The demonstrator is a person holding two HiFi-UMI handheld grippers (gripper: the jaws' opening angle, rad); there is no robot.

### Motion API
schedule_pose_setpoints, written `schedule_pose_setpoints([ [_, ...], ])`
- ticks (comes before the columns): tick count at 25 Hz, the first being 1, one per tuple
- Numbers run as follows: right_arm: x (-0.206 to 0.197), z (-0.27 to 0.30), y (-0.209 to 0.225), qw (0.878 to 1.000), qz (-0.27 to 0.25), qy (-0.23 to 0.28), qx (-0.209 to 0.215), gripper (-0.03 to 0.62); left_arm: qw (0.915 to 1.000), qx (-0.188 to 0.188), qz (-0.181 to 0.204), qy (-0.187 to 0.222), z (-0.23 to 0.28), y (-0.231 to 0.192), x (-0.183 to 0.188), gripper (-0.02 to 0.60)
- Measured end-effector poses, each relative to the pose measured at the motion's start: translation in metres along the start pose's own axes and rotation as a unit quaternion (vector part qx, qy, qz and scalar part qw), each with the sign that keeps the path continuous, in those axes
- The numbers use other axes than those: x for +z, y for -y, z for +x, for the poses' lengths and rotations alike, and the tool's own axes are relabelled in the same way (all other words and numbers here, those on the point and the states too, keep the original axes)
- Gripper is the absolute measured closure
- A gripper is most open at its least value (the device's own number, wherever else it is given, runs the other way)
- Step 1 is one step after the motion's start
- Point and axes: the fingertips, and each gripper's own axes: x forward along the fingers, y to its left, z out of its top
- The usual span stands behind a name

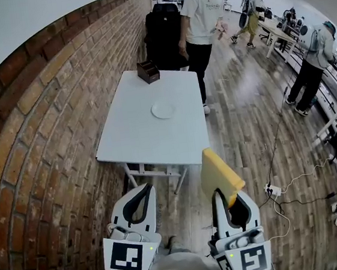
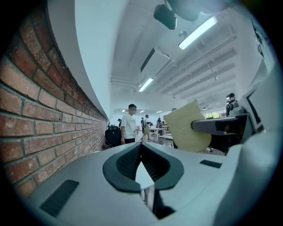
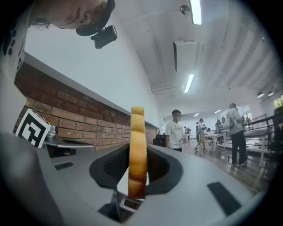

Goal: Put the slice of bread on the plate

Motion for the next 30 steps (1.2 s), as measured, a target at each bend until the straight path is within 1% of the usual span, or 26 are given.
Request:
schedule_pose_setpoints([
  [6, 0.006, 0.002, 0.008, 1.000, 0.008, 0.024, 0.004, 0.493, 1.0000, 0.008, 0.003, -0.003, 0.003, 0.004, 0.001, 0.572],
  [12, 0.003, 0.003, 0.023, 1.000, 0.015, 0.026, 0.009, 0.493, 0.9997, 0.020, 0.011, -0.006, 0.009, 0.010, 0.001, 0.572],
  [18, -0.001, 0.007, 0.037, 0.999, 0.021, 0.030, 0.018, 0.494, 0.9990, 0.041, 0.016, -0.008, 0.016, 0.013, 0.000, 0.572],
  [23, -0.005, 0.012, 0.043, 0.999, 0.021, 0.027, 0.025, 0.494, 0.9984, 0.055, 0.010, -0.010, 0.017, 0.013, -0.004, 0.572],
  [30, -0.010, 0.025, 0.045, 0.999, 0.023, 0.023, 0.032, 0.494, 0.9972, 0.074, 0.008, -0.007, 0.021, 0.002, -0.002, 0.572],
])
